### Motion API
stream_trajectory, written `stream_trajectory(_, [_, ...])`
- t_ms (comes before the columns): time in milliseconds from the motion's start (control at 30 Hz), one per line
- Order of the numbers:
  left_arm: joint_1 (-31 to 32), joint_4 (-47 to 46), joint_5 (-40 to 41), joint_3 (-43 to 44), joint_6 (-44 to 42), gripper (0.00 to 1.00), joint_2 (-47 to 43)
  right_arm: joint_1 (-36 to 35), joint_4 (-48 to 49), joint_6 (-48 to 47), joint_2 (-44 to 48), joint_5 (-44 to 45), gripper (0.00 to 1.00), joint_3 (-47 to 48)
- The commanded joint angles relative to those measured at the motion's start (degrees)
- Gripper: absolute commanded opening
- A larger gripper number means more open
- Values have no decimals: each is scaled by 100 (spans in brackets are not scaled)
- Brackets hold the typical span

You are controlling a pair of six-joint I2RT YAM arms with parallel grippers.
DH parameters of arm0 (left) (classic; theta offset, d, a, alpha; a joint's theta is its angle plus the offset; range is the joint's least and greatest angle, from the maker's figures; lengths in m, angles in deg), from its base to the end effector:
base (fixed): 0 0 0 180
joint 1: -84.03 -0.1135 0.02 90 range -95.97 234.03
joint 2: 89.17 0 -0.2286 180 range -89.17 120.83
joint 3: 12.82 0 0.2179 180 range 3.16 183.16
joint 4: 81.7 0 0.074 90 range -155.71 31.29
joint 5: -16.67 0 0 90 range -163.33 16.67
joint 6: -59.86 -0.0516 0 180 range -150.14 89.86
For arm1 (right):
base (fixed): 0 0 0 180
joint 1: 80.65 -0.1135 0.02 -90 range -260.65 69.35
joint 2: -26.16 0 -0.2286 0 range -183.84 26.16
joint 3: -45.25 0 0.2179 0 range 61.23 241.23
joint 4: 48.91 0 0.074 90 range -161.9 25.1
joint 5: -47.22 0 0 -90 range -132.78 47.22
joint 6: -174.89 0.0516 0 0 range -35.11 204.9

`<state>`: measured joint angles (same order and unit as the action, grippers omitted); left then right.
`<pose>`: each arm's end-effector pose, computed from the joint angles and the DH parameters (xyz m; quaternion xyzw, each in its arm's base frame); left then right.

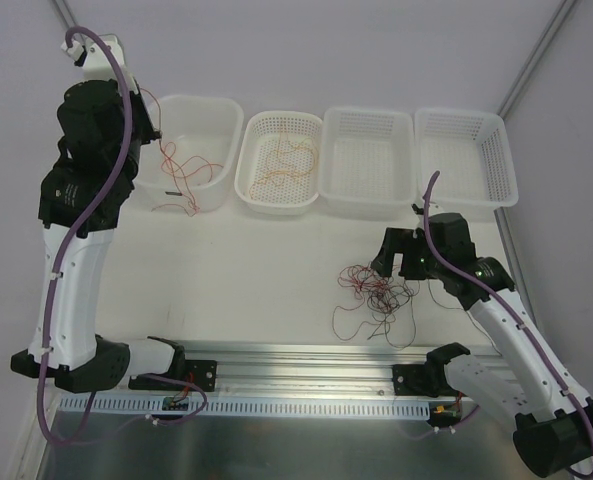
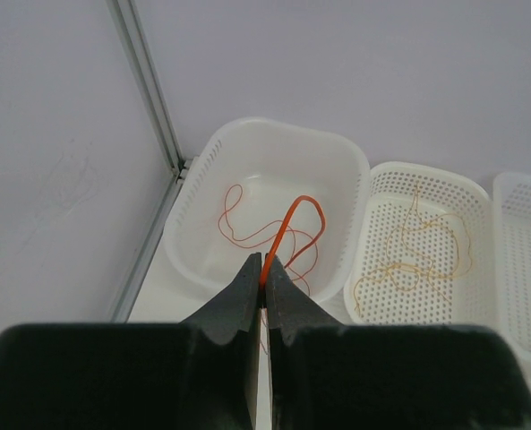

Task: Untangle the cables

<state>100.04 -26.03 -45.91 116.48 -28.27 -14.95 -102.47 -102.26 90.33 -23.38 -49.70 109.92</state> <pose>0.2011 -0.0330 0.5109 -0.0805 0.7058 0.0602 0.7013 0.1652 0.0728 0.2668 -0.1540 0.8851 0.1555 0.4108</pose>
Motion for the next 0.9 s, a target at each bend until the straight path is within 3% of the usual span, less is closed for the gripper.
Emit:
stream_trajectory(0, [-63,-180,-202,164,-90,0,-223,-76,-16,-86,146,-38,97,361])
stream_trajectory(867, [-63,-189,-492,120,-371,0,5,-208,229,195,199,15,97,361])
